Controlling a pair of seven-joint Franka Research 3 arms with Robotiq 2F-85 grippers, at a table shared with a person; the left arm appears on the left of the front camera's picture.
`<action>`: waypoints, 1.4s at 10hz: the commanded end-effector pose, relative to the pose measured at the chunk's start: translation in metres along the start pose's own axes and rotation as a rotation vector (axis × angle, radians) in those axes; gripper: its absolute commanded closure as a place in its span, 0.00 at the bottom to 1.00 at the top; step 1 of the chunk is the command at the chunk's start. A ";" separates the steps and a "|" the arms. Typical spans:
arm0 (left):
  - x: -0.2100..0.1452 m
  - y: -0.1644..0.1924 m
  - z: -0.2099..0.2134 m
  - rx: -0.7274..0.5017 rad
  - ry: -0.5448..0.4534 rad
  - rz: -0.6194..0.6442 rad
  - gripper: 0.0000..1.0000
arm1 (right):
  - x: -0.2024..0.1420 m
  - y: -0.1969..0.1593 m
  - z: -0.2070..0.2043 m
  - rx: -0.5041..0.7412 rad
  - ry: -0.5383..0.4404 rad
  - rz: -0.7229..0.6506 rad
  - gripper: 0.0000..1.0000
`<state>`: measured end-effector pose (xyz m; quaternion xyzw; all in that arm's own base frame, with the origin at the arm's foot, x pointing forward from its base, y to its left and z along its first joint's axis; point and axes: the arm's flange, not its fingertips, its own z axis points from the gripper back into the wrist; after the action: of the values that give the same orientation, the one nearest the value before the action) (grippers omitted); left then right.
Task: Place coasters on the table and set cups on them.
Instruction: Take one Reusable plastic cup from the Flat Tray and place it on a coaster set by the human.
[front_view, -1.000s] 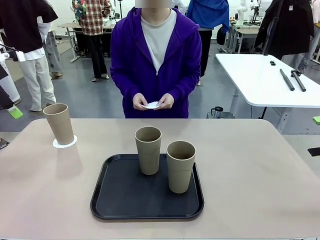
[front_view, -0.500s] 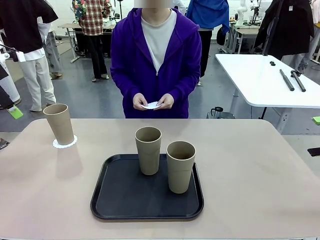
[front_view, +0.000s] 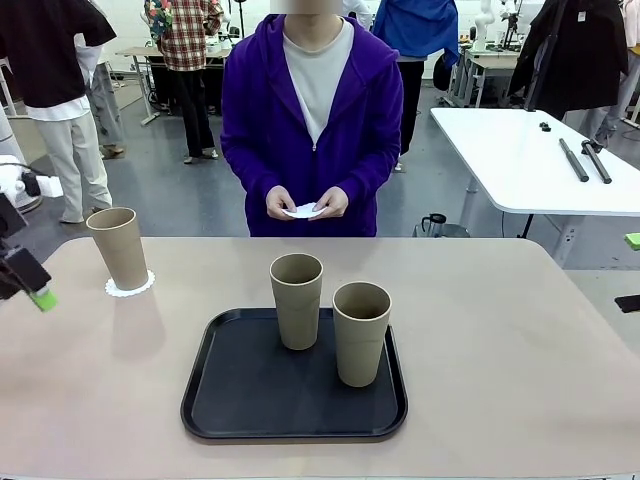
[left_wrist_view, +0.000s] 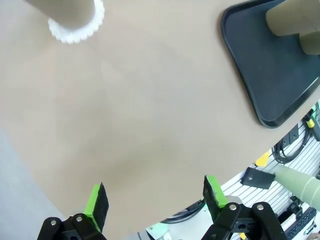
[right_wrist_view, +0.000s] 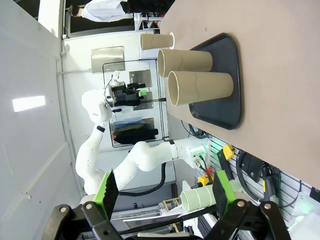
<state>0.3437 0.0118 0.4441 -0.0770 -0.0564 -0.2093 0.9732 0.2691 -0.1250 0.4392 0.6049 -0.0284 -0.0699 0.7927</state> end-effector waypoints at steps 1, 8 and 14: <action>0.013 0.011 0.008 -0.013 -0.023 -0.045 0.00 | 0.000 0.001 -0.001 0.007 0.000 0.000 0.00; -0.027 0.087 -0.039 -0.866 -0.527 -0.229 0.00 | 0.000 0.001 -0.001 0.007 0.000 0.000 0.00; -0.078 0.149 -0.063 -1.204 -0.635 0.091 0.00 | 0.000 0.001 -0.001 0.007 0.000 0.000 0.00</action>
<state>0.3279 0.1552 0.3474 -0.6678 -0.2203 -0.1479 0.6954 0.2690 -0.1254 0.4393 0.6046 -0.0288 -0.0707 0.7929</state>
